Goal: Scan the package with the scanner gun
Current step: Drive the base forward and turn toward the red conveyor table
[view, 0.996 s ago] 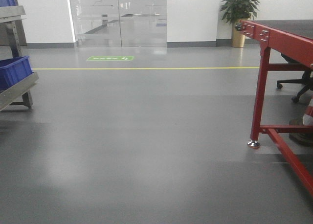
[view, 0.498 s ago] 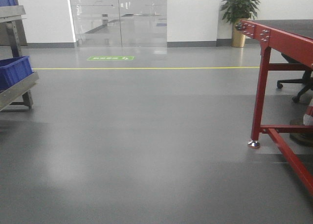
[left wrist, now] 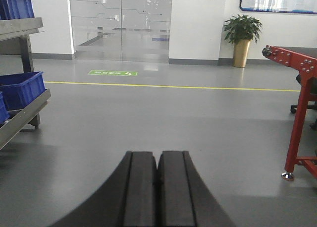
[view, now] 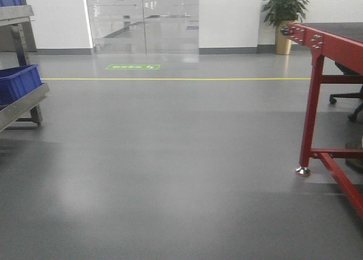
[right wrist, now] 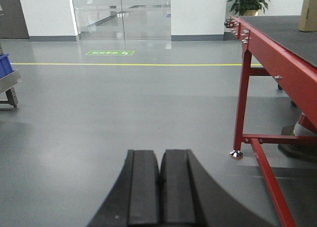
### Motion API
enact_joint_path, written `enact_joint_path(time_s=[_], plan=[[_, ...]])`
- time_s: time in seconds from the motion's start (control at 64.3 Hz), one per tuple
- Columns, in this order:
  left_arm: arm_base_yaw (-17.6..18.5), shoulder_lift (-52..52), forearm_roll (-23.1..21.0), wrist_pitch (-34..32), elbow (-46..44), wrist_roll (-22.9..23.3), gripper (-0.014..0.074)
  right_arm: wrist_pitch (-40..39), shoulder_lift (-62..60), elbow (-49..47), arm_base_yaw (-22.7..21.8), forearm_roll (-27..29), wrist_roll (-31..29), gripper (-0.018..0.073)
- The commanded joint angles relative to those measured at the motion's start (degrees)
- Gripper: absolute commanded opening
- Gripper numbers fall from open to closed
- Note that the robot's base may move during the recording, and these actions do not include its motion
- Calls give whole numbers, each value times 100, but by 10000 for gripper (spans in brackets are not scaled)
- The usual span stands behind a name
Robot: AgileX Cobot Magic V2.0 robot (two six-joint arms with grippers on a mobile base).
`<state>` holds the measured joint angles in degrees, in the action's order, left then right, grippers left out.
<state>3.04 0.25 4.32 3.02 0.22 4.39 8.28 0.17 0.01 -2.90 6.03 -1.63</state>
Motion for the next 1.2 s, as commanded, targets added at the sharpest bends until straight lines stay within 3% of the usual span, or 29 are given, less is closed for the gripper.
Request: enact_joint_path(time_s=[0.0,1.182], plan=[[-6,-25,-33,-105,-22,-3,-111,-104,-17,-1,4,-32,-1,-160],[-6,-25,-33,-105,-22,-3,-111,-104,-17,-1,4,-32,-1,-160]])
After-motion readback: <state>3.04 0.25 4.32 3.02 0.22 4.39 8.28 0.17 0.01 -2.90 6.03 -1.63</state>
